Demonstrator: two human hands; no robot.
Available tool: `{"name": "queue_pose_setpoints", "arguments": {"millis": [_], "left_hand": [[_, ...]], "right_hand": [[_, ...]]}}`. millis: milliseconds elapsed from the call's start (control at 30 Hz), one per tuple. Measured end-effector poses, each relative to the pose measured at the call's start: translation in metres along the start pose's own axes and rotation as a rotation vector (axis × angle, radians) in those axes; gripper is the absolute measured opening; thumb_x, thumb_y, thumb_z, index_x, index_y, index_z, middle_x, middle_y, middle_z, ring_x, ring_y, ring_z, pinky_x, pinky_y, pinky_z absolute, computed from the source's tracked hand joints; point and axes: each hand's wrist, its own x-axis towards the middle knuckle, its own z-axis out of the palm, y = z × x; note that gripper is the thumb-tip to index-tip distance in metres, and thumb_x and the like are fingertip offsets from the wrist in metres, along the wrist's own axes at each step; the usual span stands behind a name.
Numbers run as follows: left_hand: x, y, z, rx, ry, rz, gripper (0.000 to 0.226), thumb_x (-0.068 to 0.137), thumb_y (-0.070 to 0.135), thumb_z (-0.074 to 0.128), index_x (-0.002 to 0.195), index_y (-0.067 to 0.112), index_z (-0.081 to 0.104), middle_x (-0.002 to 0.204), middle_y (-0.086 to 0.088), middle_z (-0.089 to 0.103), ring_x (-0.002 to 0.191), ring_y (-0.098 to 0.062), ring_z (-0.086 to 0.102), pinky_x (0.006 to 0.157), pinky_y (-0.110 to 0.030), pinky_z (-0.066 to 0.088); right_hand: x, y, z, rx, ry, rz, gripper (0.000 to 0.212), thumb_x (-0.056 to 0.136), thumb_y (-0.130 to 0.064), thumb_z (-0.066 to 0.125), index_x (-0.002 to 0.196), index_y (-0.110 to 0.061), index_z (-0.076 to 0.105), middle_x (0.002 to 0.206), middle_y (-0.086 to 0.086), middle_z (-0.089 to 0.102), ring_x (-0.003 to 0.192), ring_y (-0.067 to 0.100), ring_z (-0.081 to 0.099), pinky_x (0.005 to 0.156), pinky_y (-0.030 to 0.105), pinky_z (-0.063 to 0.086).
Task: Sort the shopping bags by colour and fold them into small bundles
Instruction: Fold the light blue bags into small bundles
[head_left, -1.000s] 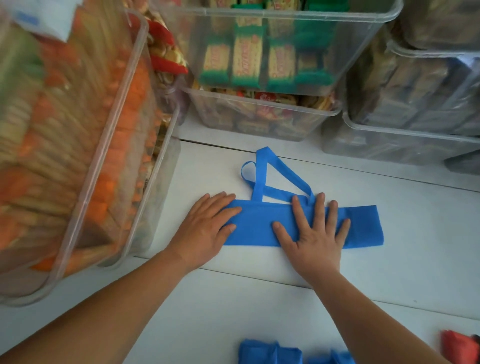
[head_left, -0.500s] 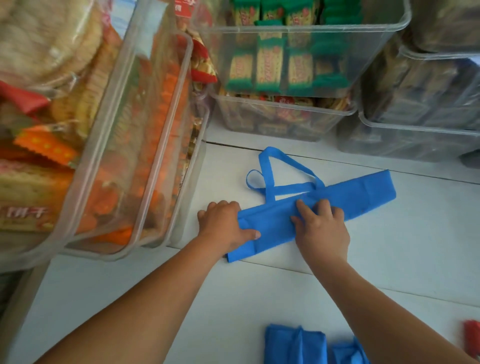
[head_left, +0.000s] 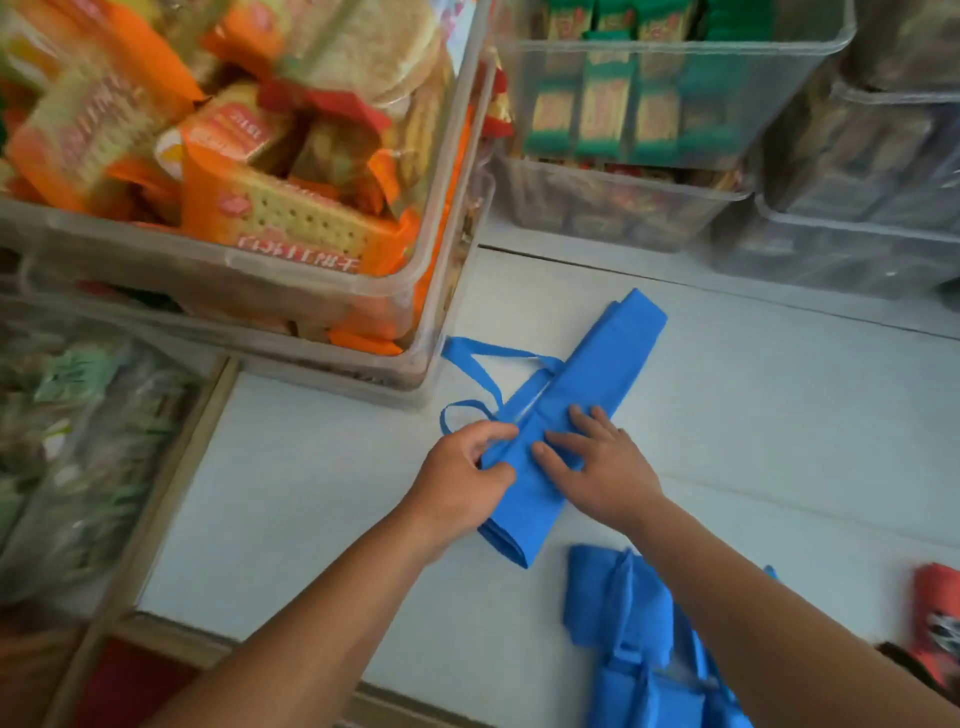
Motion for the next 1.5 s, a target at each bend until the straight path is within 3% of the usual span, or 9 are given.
{"name": "queue_pose_setpoints", "arguments": {"millis": [200,367,533,667,800,1100,1167,1300,1500], "left_hand": [[-0.042,-0.008,-0.034,-0.094,-0.263,-0.031,0.048,0.085,0.004,0.052,0.126,0.019,0.072,0.121,0.007,0.073,0.115,-0.005,0.066,0.095,-0.021,0.050],[-0.031,-0.006,-0.025,0.126,-0.185,0.329,0.041,0.088,0.002,0.077,0.125,0.015,0.070,0.112,0.000,0.070,0.100,-0.006,0.067,0.090,-0.018,0.051],[-0.003,0.003,-0.005,0.228,-0.045,0.489,0.015,0.091,0.031,0.076,0.103,0.033,0.068,0.116,0.013,0.061,0.116,-0.008,0.056,0.098,-0.020,0.042],[0.017,0.029,0.010,0.146,-0.051,0.364,0.007,0.101,0.038,0.059,0.095,0.041,0.058,0.088,0.024,0.066,0.084,-0.001,0.063,0.075,-0.028,0.051],[0.043,0.053,0.027,0.277,-0.021,0.342,0.014,0.103,0.048,0.051,0.096,0.036,0.051,0.071,0.015,0.059,0.065,-0.009,0.056,0.061,-0.034,0.047],[0.114,0.060,0.057,0.506,-0.049,0.256,0.025,0.106,0.045,0.045,0.122,0.027,0.048,0.095,-0.006,0.065,0.085,-0.026,0.062,0.081,-0.045,0.054],[0.125,0.048,0.057,0.546,-0.075,0.235,0.047,0.106,0.038,0.048,0.149,0.022,0.038,0.136,-0.007,0.057,0.121,-0.025,0.056,0.104,-0.040,0.047],[0.134,0.020,0.053,0.583,0.061,0.303,0.077,0.094,0.035,0.069,0.157,0.027,0.027,0.145,0.000,0.039,0.132,-0.020,0.044,0.107,-0.036,0.045],[0.120,-0.019,0.055,0.810,0.089,0.904,0.029,0.092,0.019,0.072,0.120,0.011,0.070,0.144,-0.009,0.057,0.136,-0.029,0.051,0.116,-0.047,0.039]], "right_hand": [[-0.031,0.000,0.009,0.050,-0.138,-0.041,0.053,0.097,-0.070,0.032,0.142,-0.050,0.051,0.168,-0.013,0.019,0.157,0.010,0.008,0.126,0.042,0.009],[-0.028,0.001,-0.004,0.160,-0.205,-0.047,0.053,0.105,-0.060,0.021,0.147,-0.043,0.049,0.164,-0.017,0.024,0.155,0.008,0.011,0.126,0.037,0.007],[-0.034,0.009,-0.009,0.678,-0.098,0.010,0.026,0.105,-0.049,0.049,0.123,-0.034,0.060,0.130,-0.021,0.062,0.128,0.006,0.055,0.103,0.024,0.043],[-0.039,0.006,-0.027,0.919,-0.072,0.077,0.060,0.100,-0.071,0.008,0.139,-0.054,0.051,0.139,-0.031,0.056,0.132,-0.002,0.051,0.113,0.029,0.033],[-0.026,0.008,-0.048,1.008,-0.123,0.120,0.064,0.092,-0.081,0.018,0.144,-0.053,0.045,0.139,-0.025,0.059,0.124,0.007,0.061,0.108,0.033,0.042],[0.044,0.019,-0.068,0.624,0.225,0.211,0.044,0.098,-0.049,0.061,0.127,-0.019,0.050,0.101,-0.002,0.068,0.089,0.015,0.068,0.074,0.034,0.057],[0.058,0.021,-0.069,0.510,0.212,0.202,0.052,0.096,-0.050,0.062,0.135,-0.021,0.041,0.094,-0.004,0.065,0.084,0.018,0.067,0.072,0.040,0.057],[0.080,0.021,-0.070,0.259,0.142,0.194,0.070,0.095,-0.050,0.060,0.150,-0.045,0.018,0.101,-0.005,0.066,0.084,0.021,0.067,0.071,0.038,0.056],[0.106,0.019,-0.083,0.079,-0.032,0.216,0.044,0.094,-0.063,0.051,0.130,-0.055,0.027,0.084,-0.006,0.066,0.056,0.020,0.069,0.073,0.043,0.062]]}}
